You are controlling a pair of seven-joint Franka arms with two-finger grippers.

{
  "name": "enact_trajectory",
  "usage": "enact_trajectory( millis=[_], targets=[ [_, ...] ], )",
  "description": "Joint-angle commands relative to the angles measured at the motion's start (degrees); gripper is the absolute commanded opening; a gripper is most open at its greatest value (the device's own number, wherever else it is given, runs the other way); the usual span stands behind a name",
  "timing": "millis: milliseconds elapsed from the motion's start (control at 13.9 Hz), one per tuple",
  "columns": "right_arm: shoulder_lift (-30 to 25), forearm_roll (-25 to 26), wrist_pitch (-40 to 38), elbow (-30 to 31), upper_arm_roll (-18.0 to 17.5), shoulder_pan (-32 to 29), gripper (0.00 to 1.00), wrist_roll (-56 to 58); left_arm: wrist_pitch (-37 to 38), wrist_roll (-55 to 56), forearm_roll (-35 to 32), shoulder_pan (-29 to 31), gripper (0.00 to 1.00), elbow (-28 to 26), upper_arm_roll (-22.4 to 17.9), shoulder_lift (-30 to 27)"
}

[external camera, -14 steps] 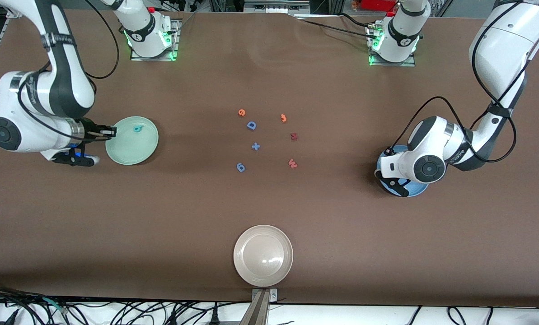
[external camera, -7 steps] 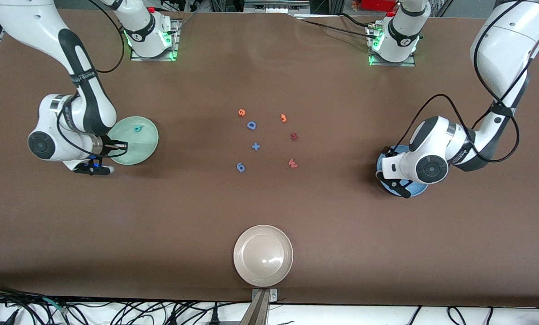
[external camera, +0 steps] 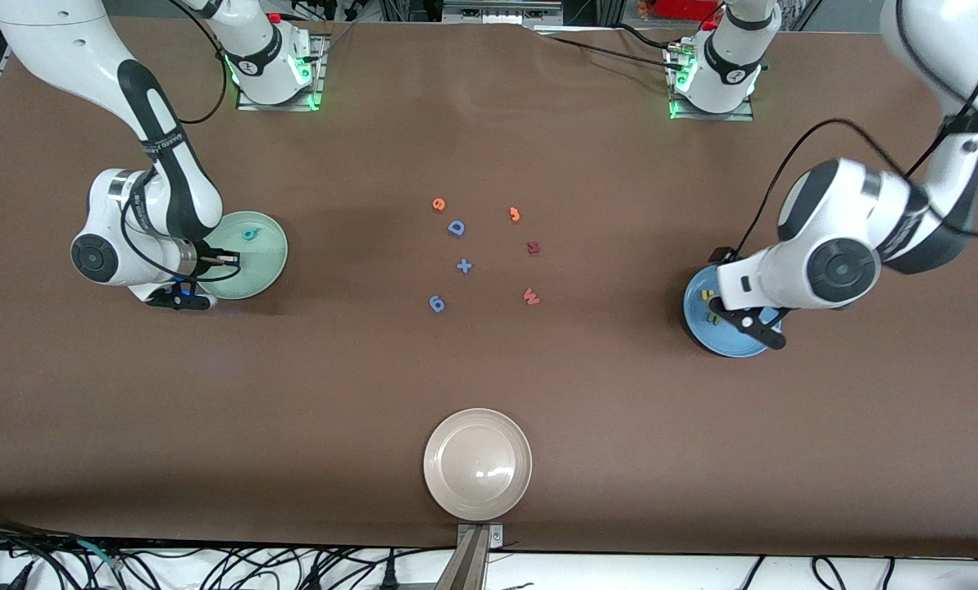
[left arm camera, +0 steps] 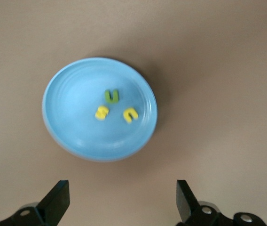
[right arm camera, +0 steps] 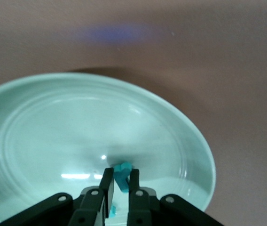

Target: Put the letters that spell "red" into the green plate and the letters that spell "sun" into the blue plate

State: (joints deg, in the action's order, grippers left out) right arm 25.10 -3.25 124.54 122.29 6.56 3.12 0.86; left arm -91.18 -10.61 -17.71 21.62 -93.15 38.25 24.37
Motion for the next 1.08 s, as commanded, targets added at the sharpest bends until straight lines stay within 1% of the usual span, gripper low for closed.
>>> enact_trajectory(
  millis=[0, 144, 216, 288, 359, 431, 503, 575, 647, 719, 791, 863, 1007],
  targets=[
    [-1.6, -1.1, -1.0, 1.8, 1.8, 0.2, 0.09, 1.4, 9.3, -0.7, 1.8, -0.1, 1.0, 10.3, 1.0, -1.2],
    [-1.6, -1.0, -1.7, 1.6, 2.5, 0.1, 0.16, 2.6, 11.2, -1.0, 2.1, 0.1, 1.0, 15.0, 0.8, -1.3],
    [-1.6, -1.1, -1.8, 1.5, 2.5, 0.1, 0.38, 2.5, 11.1, -1.0, 1.9, -0.8, 1.0, 16.1, -0.1, -2.3],
    [-1.9, -1.1, -2.1, 1.4, 2.5, 0.2, 0.81, 1.7, 11.0, -1.0, 2.0, -2.2, 1.0, 16.1, -2.3, -4.1],
    [-2.6, -1.1, -2.7, 1.1, 2.4, 0.2, 0.96, 1.4, 10.8, -0.9, 2.6, -5.2, 1.0, 15.8, -7.3, -6.0],
    [-3.6, -1.0, -4.2, 0.3, 2.2, 0.2, 0.98, 1.4, 10.5, -0.8, 4.9, -9.4, 1.0, 15.8, -13.4, -7.6],
    [-4.4, -1.1, -7.3, -1.3, 2.0, 0.2, 0.98, 1.4, 9.5, -0.7, 9.3, -12.2, 1.0, 15.8, -18.9, -9.0],
    [-4.7, -1.1, -11.4, -3.7, 1.4, 0.2, 0.98, 1.4, 7.6, -0.6, 14.6, -13.4, 1.0, 15.2, -22.9, -10.7],
    [-5.1, -1.1, -16.6, -6.9, 1.1, 0.2, 0.98, 1.3, 6.0, -0.4, 16.9, -15.0, 1.0, 14.1, -26.2, -12.5],
    [-5.4, -1.3, -21.1, -9.9, 0.7, 0.2, 0.98, 0.4, 5.7, -0.4, 17.5, -16.3, 1.0, 12.3, -28.6, -14.1],
    [-6.3, -1.6, -24.7, -12.3, -1.1, 0.2, 0.98, -1.6, 5.1, -0.2, 17.5, -17.6, 1.0, 11.4, -30.0, -15.7],
    [-7.5, -1.7, -27.0, -13.9, -3.1, 0.2, 0.98, -4.2, 2.8, 0.1, 17.3, -18.4, 1.0, 9.2, -30.7, -17.7],
    [-10.2, -1.7, -29.5, -16.3, -8.6, 0.2, 0.98, -8.8, -2.8, 2.6, 17.7, -19.3, 1.0, 0.2, -32.8, -23.6]
  ],
)
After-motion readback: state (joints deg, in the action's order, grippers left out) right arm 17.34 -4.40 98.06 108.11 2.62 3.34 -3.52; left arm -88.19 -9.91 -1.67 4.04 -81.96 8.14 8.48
